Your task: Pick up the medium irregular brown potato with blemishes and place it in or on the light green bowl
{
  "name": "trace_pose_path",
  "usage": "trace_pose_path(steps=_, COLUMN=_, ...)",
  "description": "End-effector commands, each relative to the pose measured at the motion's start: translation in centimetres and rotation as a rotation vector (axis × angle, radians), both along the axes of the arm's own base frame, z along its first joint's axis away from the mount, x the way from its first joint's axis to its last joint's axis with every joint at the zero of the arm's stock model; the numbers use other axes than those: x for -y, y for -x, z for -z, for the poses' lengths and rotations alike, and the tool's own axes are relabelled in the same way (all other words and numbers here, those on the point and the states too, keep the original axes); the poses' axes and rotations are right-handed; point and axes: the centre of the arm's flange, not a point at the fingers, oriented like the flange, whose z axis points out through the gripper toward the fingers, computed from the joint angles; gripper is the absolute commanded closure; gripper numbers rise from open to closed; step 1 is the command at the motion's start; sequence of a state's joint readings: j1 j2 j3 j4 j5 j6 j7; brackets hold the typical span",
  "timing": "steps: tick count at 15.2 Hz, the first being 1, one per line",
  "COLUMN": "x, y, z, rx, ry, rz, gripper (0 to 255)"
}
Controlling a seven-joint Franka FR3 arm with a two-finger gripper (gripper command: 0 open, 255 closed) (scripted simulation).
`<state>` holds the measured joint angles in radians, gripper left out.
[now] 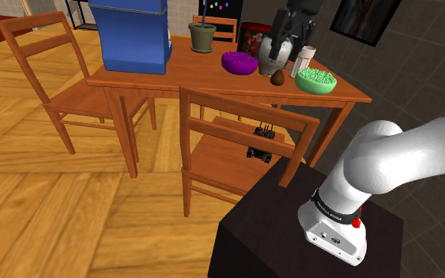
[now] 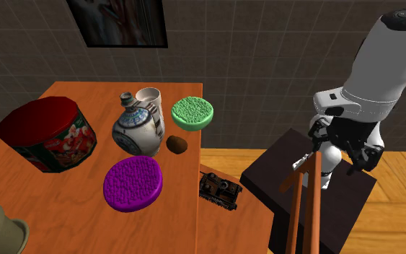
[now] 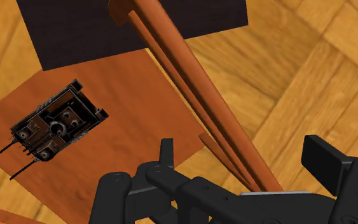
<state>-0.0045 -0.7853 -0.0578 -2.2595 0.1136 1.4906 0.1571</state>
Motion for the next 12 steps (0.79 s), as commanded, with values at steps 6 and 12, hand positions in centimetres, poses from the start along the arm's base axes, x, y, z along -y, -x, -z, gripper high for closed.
trace_pose_path(steps=6, x=4.0, y=-2.2, z=3.4, rx=0.063, ry=0.031, rz=0.095, gripper=0)
trace_pose_path(steps=12, x=9.2, y=-4.6, z=7.1, rx=0.138, ry=0.068, rz=0.208, gripper=0)
